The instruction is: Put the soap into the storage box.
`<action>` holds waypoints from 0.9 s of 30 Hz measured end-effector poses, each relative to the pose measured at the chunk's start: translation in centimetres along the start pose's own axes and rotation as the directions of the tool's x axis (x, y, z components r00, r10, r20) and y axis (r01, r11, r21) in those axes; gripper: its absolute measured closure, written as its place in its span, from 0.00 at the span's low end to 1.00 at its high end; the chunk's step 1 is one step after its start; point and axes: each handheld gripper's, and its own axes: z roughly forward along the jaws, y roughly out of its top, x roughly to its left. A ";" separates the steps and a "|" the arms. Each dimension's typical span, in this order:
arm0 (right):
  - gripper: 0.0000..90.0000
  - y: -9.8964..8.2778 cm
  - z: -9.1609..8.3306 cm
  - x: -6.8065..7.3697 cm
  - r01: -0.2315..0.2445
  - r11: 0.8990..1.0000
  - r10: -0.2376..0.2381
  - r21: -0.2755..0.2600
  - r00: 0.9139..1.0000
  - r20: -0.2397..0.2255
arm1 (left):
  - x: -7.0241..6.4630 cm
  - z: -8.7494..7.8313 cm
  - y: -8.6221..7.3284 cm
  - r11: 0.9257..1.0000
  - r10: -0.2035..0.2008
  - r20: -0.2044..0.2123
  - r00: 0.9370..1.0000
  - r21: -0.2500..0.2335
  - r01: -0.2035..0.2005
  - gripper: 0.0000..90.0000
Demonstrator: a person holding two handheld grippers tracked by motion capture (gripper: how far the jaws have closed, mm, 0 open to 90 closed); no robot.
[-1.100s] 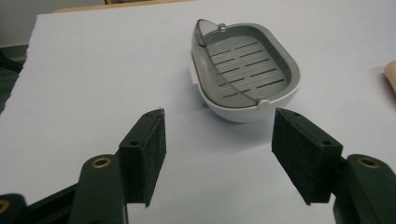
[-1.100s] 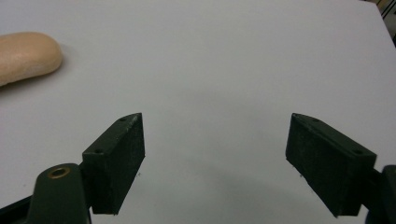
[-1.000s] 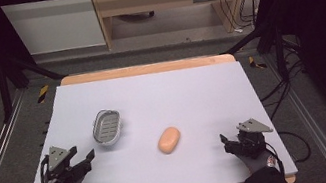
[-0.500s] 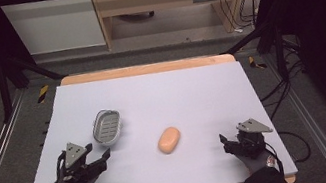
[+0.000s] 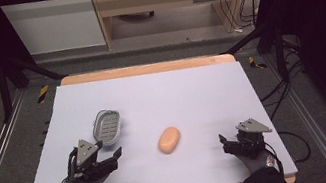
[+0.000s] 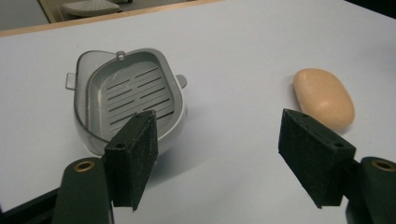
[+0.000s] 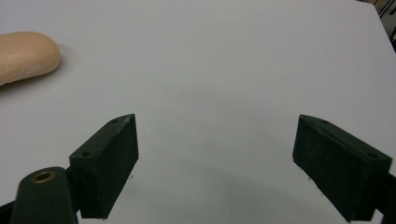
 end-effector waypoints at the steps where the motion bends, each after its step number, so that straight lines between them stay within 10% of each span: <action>1: 0.15 0.0 0.0 0.0 -0.009 1.000 0.009 -0.001 1.000 -0.011 | -0.3 0.2 0.3 1.000 -0.003 0.010 1.000 -0.009 0.003 0.31; 27: 0.10 -0.1 -0.3 -0.5 -0.014 1.000 0.014 -0.021 1.000 0.003 | -5.9 4.8 5.1 0.995 0.096 0.117 0.988 0.015 -0.099 0.31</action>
